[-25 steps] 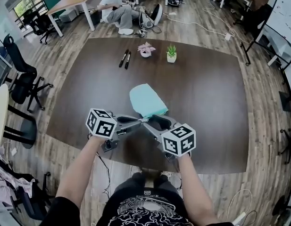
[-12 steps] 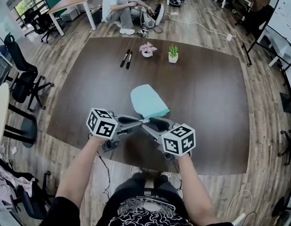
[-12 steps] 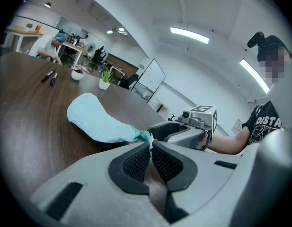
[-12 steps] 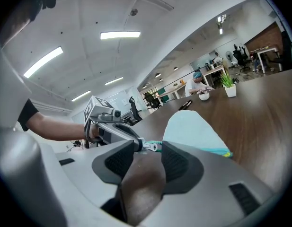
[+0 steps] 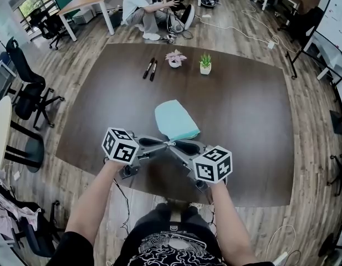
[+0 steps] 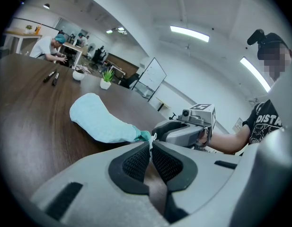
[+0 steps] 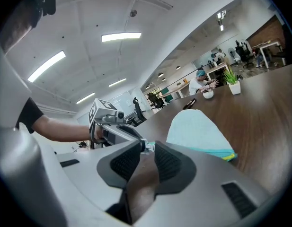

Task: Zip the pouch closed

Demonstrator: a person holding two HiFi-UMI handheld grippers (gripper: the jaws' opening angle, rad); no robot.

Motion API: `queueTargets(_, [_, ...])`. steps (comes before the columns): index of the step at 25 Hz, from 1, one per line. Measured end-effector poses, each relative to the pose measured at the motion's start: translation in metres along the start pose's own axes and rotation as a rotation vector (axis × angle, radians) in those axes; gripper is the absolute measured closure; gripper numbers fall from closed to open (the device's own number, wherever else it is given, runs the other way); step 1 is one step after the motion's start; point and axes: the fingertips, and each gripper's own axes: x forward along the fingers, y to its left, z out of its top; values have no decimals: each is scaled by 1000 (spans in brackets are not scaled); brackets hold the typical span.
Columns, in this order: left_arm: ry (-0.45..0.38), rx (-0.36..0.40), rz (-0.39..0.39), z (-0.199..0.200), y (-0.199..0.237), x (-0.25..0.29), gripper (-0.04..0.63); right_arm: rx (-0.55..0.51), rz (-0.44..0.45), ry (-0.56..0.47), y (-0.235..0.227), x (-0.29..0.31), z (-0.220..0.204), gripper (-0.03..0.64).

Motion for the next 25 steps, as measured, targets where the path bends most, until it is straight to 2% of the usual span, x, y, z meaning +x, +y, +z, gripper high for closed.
queueTargets(7, [-1, 2, 6, -3, 0, -1, 572, -15, -23, 21, -1, 4, -7, 537])
queueTargets(11, [-1, 2, 13, -3, 0, 0, 572, -12, -64, 20, -7, 3, -8, 592])
queueTargets(25, [-12, 9, 42, 0, -1, 4, 572, -21, -86, 18, -6, 0, -11, 614])
